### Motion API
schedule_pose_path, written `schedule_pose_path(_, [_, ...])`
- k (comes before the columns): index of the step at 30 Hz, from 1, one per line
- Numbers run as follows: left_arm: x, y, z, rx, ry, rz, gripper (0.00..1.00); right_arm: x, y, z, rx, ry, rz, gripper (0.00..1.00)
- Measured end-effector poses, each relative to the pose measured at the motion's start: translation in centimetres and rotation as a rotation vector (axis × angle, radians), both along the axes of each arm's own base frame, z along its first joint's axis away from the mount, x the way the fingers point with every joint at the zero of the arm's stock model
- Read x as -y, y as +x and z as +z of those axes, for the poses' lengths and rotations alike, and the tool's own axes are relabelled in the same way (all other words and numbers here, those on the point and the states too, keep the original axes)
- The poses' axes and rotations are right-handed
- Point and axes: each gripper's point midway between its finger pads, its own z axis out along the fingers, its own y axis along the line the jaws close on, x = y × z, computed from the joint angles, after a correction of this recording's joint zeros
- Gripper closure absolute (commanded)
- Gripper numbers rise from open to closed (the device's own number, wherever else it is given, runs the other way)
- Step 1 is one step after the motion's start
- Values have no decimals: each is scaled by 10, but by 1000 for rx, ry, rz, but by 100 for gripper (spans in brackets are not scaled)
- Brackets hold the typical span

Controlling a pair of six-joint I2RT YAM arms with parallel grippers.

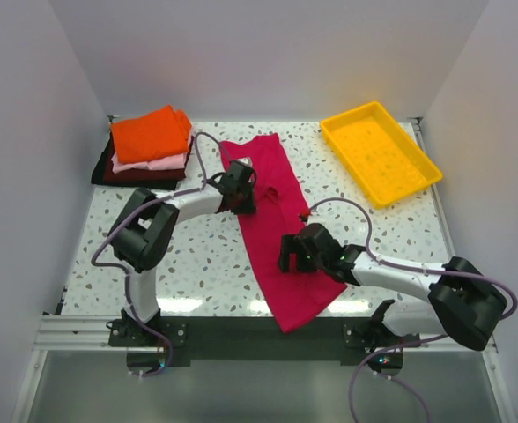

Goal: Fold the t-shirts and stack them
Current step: Fold the tshirt

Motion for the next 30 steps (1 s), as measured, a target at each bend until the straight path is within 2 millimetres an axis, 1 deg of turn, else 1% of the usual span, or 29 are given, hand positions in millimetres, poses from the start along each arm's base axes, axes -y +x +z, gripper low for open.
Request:
schedule_pose_path(1, [1, 1, -4, -2, -2, 3, 70, -3, 1, 1, 2, 11, 0, 4])
schedule_pose_path(7, [9, 14, -3, 35, -28, 5, 70, -10, 3, 3, 0, 49, -11, 4])
schedule_pose_path(14, [17, 39, -2, 63, -44, 16, 71, -14, -2, 5, -22, 82, -25, 4])
schedule_pose_path(17, [12, 50, -2, 69, -46, 34, 71, -16, -6, 5, -34, 94, -27, 4])
schedule_pose_path(24, [-14, 70, -2, 67, -55, 78, 71, -24, -11, 6, -55, 110, -13, 4])
schedule_pose_path(26, [-17, 75, -2, 68, -57, 74, 71, -27, -11, 6, -61, 109, -9, 4])
schedule_pose_path(30, [-17, 87, -1, 80, -49, 55, 71, -37, -11, 6, -66, 108, 5, 4])
